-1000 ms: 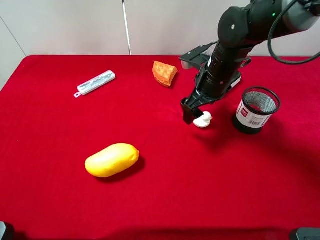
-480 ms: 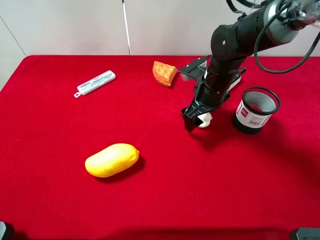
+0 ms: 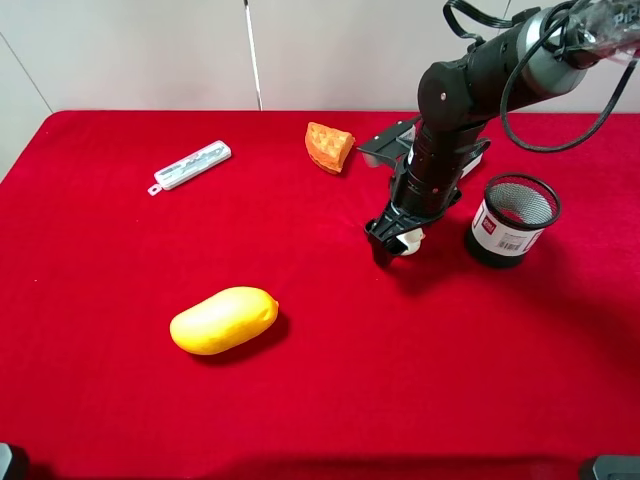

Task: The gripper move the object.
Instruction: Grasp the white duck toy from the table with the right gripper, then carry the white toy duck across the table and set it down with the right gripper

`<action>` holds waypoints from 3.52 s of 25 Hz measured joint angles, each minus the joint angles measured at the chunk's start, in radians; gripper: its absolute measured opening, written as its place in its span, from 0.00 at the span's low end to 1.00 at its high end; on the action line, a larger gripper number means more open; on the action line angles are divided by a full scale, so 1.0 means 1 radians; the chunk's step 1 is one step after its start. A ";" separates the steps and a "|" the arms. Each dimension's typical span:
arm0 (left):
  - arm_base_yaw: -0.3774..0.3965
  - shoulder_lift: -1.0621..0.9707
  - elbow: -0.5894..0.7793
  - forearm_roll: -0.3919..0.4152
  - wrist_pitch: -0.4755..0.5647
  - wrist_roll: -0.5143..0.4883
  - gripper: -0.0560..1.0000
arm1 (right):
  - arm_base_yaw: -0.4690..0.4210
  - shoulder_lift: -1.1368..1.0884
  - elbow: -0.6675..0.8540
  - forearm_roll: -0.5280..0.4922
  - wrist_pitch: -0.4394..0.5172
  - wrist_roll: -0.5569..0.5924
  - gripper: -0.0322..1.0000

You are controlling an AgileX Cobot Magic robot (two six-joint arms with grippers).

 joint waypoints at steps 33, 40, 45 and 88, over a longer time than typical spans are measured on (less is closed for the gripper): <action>0.000 0.000 0.000 0.000 0.000 0.000 0.90 | 0.000 0.000 0.000 -0.004 0.018 0.003 0.35; 0.000 0.000 0.000 0.000 0.000 0.000 0.90 | 0.000 -0.035 0.000 -0.004 0.029 0.003 0.35; 0.000 0.000 0.000 0.000 0.000 0.000 0.90 | 0.015 -0.103 0.000 -0.016 0.042 0.003 0.35; 0.000 0.000 0.000 0.000 0.000 0.000 0.90 | 0.538 -0.285 0.001 -0.044 0.177 0.162 0.35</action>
